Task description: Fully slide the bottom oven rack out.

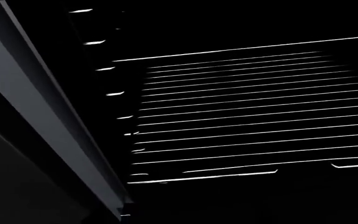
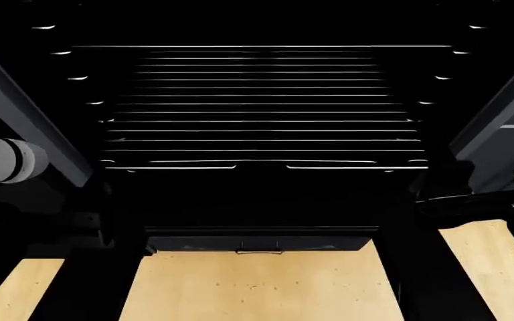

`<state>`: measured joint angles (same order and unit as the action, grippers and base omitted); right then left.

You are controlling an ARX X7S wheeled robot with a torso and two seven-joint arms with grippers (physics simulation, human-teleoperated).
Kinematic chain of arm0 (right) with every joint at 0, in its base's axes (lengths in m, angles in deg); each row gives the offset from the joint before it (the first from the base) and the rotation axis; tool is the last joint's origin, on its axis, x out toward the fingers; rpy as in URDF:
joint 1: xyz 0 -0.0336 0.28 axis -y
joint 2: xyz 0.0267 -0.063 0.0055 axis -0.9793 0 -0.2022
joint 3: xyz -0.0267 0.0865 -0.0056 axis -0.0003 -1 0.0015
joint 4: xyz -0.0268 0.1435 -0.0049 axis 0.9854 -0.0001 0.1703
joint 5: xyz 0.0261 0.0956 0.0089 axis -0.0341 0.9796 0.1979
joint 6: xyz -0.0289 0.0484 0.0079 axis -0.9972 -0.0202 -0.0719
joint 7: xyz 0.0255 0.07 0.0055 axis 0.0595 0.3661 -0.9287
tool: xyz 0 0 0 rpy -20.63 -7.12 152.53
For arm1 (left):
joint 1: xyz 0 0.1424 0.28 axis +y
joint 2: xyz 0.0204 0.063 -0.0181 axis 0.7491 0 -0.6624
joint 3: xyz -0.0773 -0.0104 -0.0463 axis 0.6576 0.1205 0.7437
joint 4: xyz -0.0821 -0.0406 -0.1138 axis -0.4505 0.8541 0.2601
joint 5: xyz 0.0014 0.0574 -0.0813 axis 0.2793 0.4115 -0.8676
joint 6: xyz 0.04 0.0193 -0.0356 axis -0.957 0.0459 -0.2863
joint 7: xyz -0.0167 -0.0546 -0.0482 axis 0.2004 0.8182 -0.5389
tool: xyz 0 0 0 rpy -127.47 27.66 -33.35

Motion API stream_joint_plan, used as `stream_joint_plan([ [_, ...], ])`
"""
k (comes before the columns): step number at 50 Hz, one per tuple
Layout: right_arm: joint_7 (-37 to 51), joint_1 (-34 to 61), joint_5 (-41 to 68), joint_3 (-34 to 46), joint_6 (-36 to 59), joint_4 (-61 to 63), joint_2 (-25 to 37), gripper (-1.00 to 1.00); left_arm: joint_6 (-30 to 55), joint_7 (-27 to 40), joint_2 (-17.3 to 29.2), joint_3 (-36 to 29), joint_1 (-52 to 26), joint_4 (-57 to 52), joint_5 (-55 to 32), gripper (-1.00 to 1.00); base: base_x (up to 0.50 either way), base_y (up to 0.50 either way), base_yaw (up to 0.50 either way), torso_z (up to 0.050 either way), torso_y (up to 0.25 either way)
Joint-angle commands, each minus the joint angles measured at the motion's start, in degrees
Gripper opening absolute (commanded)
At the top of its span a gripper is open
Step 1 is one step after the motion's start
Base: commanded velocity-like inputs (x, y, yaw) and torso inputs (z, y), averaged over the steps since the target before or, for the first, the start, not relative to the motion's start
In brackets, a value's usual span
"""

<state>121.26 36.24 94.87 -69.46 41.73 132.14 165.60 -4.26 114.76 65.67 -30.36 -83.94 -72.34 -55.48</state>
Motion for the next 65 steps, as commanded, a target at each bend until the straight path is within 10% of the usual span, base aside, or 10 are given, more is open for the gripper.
stream_joint_plan([
  [1, 0.1, 0.3, 0.2, -0.1, 0.3, -0.2, -0.3, 1.00, -0.3, -0.3, 0.1, -0.2, 0.0, 0.0, 0.3, 1.00, 0.00, 0.00, 0.00, 0.000, -0.250],
  [15, -0.2, 1.0, 0.6, 0.1, 1.2, -1.0, -1.2, 1.00, -0.7, 0.2, -0.3, -1.8, -1.8, 0.8, 0.5, 1.00, 0.00, 0.00, 0.00, 0.000, -0.183],
  [28, 2.7, 19.3, 12.0, 10.4, 15.3, -18.3, -13.9, 1.00, 6.6, -2.2, -12.5, -19.0, -22.3, 22.0, 5.4, 1.00, 0.00, 0.00, 0.00, 0.000, 0.000],
  [51, -0.1, 36.8, 7.6, 23.0, 28.9, -46.6, -30.8, 1.00, 9.8, -26.8, -26.6, -31.5, -41.0, 56.0, 33.8, 1.00, 0.00, 0.00, 0.00, 0.000, 0.000],
  [65, -5.7, 40.1, 1.0, 25.9, 30.2, -54.3, -36.1, 1.00, 8.6, -29.4, -27.8, -33.8, -41.5, 59.4, 37.7, 1.00, 0.00, 0.00, 0.00, 0.000, 0.000],
])
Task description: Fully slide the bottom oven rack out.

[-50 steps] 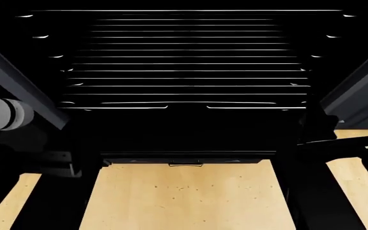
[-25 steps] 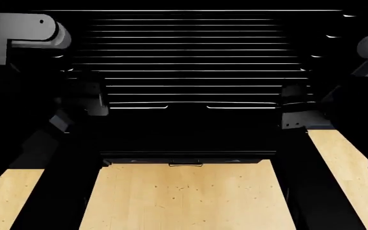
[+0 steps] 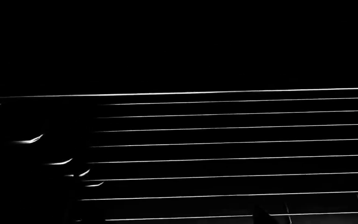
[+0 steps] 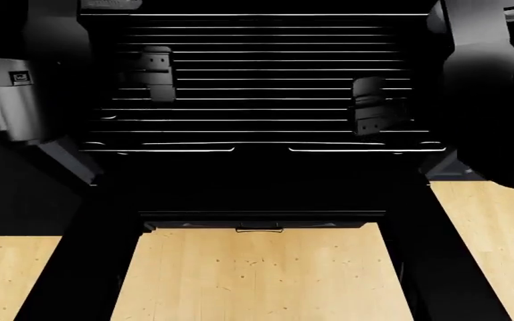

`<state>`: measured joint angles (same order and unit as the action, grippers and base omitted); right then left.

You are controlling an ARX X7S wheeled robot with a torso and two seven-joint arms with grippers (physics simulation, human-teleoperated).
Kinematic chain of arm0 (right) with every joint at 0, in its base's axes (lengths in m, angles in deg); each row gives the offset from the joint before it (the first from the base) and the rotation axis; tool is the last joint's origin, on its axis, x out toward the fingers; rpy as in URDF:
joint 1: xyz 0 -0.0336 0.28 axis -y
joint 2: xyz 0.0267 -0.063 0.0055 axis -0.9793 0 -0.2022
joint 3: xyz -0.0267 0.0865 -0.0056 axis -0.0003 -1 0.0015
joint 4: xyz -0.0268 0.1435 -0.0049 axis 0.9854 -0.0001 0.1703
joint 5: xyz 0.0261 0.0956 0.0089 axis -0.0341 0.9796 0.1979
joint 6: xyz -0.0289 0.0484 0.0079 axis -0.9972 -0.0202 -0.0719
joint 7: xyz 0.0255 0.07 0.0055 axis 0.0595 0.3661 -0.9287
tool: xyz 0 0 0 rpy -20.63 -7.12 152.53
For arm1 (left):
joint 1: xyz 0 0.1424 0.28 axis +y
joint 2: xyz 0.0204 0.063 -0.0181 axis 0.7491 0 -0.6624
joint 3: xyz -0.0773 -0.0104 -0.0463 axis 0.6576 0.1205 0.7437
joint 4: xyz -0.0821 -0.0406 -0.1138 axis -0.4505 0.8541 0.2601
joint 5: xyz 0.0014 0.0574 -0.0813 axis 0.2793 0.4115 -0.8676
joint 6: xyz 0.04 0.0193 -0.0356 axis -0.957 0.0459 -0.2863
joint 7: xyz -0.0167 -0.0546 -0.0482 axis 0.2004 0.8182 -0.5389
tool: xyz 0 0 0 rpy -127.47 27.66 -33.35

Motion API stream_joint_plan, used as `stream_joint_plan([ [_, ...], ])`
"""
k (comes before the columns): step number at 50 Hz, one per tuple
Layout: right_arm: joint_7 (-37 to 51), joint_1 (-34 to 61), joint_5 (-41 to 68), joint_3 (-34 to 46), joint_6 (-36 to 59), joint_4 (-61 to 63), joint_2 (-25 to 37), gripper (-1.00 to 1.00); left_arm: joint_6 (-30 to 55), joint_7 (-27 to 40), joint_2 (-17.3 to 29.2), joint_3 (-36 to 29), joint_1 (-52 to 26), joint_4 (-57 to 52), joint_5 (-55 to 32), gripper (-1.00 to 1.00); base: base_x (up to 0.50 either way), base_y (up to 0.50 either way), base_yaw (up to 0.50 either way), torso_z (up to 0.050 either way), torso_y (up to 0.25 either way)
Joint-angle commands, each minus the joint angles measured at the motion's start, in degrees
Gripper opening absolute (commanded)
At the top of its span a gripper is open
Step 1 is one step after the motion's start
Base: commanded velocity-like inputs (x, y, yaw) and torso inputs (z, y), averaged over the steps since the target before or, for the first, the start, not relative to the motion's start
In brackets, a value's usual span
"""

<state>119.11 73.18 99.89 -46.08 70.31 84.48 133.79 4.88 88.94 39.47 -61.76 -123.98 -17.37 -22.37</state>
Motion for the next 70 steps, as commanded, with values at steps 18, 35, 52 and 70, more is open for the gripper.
stream_joint_plan([
  [18, -9.0, 3.4, -10.1, 5.0, 0.0, -13.7, -8.6, 1.00, -2.0, -6.9, -2.4, -5.0, -1.7, 7.8, 8.6, 1.00, 0.00, 0.00, 0.00, 0.000, 0.000],
  [35, -16.7, 5.0, -17.6, 7.9, -3.6, -25.6, -14.2, 1.00, -6.1, -11.0, -5.1, -6.8, 1.0, 12.1, 11.9, 1.00, 0.00, 0.00, 0.00, 0.000, 0.000],
  [52, -20.1, 4.8, -21.0, 9.7, -5.4, -30.5, -15.7, 1.00, -7.2, -12.4, -5.8, -7.7, 1.7, 13.6, 13.0, 1.00, 0.00, 0.00, 0.00, 0.000, 0.000],
  [70, -23.2, 1.2, -24.5, 11.4, -9.3, -32.8, -16.7, 1.00, -9.5, -14.2, -6.4, -8.8, 4.0, 15.7, 14.7, 1.00, 0.00, 0.00, 0.00, 0.000, 0.000],
])
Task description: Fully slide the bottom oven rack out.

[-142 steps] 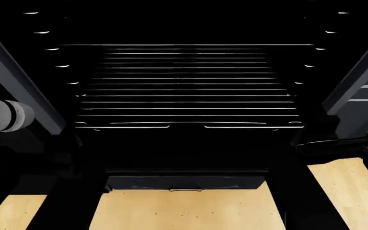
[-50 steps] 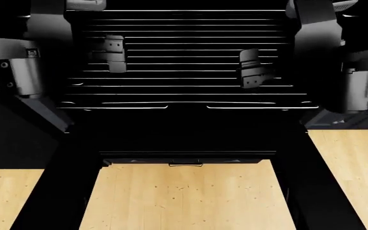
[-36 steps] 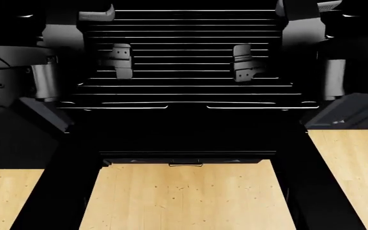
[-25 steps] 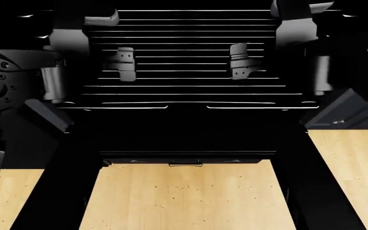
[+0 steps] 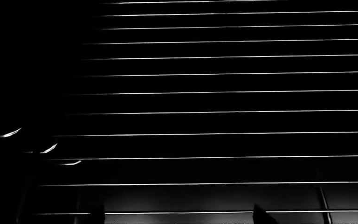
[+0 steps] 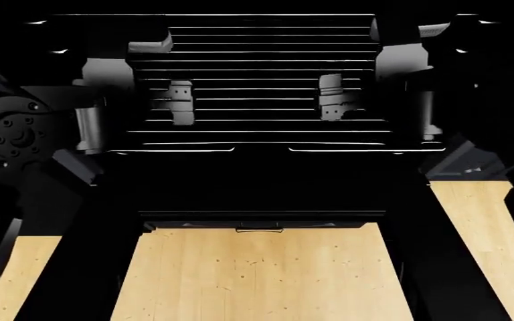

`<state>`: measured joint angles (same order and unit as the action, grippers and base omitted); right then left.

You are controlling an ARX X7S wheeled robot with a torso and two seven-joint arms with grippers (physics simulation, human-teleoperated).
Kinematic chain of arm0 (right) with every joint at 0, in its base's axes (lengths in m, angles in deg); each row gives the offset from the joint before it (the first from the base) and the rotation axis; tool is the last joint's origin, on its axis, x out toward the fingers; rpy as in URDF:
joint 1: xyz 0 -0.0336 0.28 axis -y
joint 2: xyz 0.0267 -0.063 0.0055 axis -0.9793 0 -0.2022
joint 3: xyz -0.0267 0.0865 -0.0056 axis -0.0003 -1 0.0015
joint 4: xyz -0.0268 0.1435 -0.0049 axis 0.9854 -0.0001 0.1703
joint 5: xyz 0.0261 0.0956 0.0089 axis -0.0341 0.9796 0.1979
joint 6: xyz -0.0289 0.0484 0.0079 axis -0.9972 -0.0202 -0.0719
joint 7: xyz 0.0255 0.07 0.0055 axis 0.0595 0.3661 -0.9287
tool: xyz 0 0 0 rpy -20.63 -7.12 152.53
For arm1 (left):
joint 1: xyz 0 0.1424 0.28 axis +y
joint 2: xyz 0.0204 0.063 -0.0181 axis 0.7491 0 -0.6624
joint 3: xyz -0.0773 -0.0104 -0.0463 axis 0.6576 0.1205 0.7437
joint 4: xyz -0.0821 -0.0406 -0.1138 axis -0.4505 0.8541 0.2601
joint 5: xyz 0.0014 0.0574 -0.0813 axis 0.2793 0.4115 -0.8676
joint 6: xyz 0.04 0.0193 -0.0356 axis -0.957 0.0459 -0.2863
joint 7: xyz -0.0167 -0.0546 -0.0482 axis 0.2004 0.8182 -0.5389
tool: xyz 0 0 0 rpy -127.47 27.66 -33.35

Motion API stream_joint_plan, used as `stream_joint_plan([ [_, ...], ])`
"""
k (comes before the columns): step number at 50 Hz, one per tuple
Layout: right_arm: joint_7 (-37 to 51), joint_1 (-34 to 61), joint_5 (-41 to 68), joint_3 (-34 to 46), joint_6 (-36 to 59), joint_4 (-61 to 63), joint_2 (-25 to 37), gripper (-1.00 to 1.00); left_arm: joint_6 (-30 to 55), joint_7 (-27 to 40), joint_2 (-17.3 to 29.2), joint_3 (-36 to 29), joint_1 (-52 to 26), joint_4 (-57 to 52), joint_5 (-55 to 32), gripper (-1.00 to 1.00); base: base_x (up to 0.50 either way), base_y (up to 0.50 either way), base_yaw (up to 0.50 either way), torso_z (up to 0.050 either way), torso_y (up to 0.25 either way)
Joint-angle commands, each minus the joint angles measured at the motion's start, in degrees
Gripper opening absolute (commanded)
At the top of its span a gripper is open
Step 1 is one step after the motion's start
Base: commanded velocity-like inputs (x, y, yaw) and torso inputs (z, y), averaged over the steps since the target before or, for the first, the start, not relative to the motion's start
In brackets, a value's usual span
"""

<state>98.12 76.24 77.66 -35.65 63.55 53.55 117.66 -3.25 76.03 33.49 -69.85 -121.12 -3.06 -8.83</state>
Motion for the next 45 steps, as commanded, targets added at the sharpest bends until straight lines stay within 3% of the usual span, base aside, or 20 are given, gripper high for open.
stream_joint_plan([
  [1, -2.5, -2.1, -2.6, 1.1, -2.9, -1.9, -0.6, 1.00, -1.6, -1.4, -0.5, -0.8, 1.3, 1.5, 1.3, 1.00, 0.00, 0.00, 0.00, 0.000, 0.000],
  [45, -7.9, -6.1, -9.0, 5.2, -7.7, -8.0, -3.0, 1.00, -6.0, -6.2, -2.3, -4.2, 2.9, 8.9, 6.6, 1.00, 0.00, 0.00, 0.00, 0.000, 0.000],
])
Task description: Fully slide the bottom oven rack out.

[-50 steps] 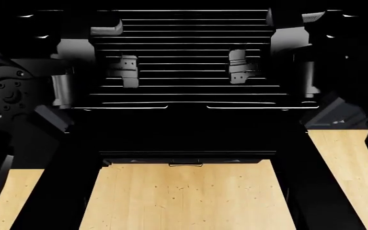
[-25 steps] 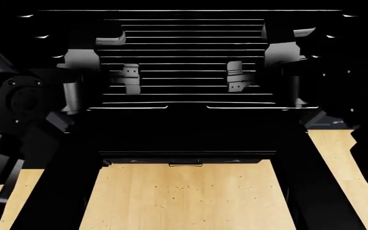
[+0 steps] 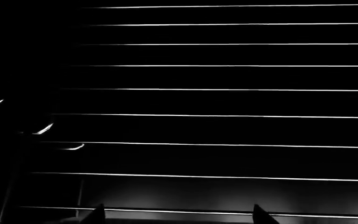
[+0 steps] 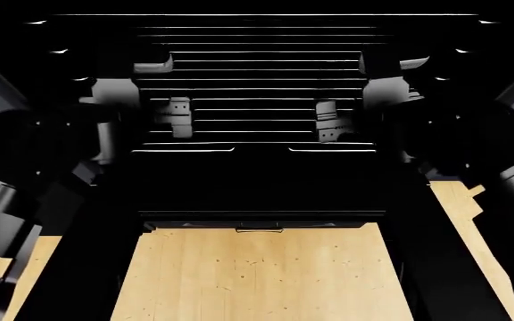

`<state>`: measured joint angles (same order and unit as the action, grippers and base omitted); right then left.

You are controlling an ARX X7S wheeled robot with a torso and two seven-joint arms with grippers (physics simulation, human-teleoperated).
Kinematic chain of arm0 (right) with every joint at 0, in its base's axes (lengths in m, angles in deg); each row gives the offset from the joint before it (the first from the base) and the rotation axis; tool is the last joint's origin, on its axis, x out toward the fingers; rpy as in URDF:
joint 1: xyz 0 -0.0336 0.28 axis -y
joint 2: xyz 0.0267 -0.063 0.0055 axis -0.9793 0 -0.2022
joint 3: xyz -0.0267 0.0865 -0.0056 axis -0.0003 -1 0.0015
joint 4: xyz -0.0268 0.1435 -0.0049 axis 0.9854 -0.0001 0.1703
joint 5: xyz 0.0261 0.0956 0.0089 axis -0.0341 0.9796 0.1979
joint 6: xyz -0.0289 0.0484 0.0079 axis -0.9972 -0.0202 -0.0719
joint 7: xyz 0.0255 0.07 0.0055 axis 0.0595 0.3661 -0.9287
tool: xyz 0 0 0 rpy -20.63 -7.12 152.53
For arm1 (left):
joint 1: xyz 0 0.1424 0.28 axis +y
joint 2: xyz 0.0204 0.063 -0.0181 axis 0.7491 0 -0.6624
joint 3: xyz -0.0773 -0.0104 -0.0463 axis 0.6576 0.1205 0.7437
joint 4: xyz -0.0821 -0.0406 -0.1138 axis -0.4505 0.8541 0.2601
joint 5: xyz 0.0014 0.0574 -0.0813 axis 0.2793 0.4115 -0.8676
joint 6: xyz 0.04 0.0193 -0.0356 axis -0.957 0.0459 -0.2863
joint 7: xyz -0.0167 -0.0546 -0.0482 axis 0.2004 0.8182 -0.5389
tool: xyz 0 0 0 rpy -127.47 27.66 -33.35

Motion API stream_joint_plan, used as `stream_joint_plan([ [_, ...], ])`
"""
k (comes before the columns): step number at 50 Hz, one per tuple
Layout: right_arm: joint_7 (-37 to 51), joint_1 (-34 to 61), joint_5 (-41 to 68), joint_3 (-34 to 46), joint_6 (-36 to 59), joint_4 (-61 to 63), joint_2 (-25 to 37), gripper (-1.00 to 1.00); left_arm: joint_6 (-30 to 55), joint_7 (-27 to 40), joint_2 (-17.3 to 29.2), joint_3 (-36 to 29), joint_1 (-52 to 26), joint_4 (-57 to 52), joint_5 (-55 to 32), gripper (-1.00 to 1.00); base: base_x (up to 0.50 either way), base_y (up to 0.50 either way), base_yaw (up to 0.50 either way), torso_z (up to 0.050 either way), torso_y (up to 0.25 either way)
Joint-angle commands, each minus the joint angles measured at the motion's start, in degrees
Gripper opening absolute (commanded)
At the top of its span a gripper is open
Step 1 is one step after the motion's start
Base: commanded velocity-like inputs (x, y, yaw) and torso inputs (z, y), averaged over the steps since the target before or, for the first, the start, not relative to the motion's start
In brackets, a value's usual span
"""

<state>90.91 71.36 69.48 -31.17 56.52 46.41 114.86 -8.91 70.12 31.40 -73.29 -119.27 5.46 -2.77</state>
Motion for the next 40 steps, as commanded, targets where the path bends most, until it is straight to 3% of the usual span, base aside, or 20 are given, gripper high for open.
stream_joint_plan([
  [1, -0.5, -1.4, -0.7, 0.7, -0.6, -0.6, -0.1, 1.00, -0.2, -0.1, -0.2, -0.8, 1.2, 0.2, 0.6, 1.00, 0.00, 0.00, 0.00, 0.000, 0.000],
  [40, -3.3, -8.9, -1.9, 1.5, -5.0, -2.5, -0.4, 1.00, -4.3, -2.0, -1.1, -3.9, 10.0, 3.3, 3.5, 1.00, 0.00, 0.00, 0.00, -0.002, -0.006],
])
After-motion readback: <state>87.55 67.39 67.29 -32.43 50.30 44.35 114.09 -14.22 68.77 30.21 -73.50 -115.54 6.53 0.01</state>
